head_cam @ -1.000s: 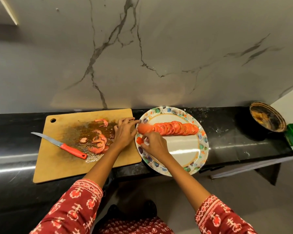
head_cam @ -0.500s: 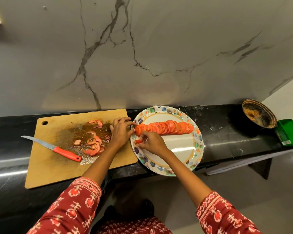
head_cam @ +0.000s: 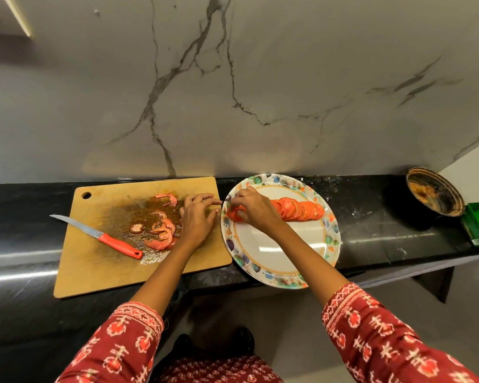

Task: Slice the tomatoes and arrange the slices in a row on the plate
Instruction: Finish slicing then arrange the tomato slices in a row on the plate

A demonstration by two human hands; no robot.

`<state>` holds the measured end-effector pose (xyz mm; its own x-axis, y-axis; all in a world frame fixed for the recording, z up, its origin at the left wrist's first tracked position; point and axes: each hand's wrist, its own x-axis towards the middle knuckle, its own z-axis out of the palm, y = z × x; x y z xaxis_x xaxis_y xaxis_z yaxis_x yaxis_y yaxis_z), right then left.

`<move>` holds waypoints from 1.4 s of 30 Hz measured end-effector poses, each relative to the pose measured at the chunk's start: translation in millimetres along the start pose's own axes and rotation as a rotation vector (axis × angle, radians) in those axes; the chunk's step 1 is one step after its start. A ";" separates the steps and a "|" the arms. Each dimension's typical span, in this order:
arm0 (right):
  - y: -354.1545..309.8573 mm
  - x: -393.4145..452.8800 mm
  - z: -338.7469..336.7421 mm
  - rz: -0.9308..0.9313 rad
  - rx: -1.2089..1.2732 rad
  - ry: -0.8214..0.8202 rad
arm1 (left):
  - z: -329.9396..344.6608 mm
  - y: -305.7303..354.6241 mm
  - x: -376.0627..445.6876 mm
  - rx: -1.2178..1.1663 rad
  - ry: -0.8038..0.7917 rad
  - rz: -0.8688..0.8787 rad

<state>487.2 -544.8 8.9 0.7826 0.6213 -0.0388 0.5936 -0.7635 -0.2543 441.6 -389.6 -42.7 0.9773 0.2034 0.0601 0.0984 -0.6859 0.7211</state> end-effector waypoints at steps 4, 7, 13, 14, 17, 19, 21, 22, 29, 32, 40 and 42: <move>-4.7 8.2 5.0 -0.045 -0.096 -0.043 | 0.0 -0.2 -5.1 0.006 0.002 -0.011; -4.1 9.0 6.3 -0.034 -0.086 -0.073 | -0.4 -0.3 -5.6 0.003 -0.002 -0.017; -5.4 9.2 9.5 -0.019 -0.007 -0.081 | 1.7 -0.4 -8.4 0.037 -0.060 0.003; -5.4 9.1 10.2 -0.012 0.011 -0.068 | 2.1 -0.8 -8.2 0.036 -0.065 0.005; -5.8 6.6 12.8 0.010 0.049 -0.036 | 3.6 -2.4 -8.3 0.031 -0.086 0.011; -5.9 4.8 14.1 0.018 0.056 -0.011 | 4.7 -2.8 -9.1 0.049 -0.101 0.011; -5.3 2.2 13.4 0.025 0.067 0.003 | 5.4 -2.1 -9.9 0.066 -0.103 0.016; -4.2 1.0 13.1 0.028 0.067 0.005 | 5.4 -1.5 -10.2 0.070 -0.094 0.020; -2.1 -4.7 7.1 0.040 0.115 0.042 | 0.0 -3.2 -14.1 0.053 0.034 -0.002; -4.6 -5.7 9.3 0.038 0.116 0.082 | -6.9 -8.8 -18.6 0.025 0.076 0.004; -33.7 3.5 22.2 0.046 0.249 0.281 | -53.6 -42.5 -40.7 0.012 0.323 -0.011; -46.0 8.7 30.0 0.045 0.291 0.281 | -70.2 -58.9 -49.4 0.023 0.370 -0.045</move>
<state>461.1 -499.0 -8.7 0.8511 0.4859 0.1990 0.5116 -0.6821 -0.5225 374.3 -310.2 -39.7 0.8383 0.4698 0.2768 0.1485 -0.6852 0.7131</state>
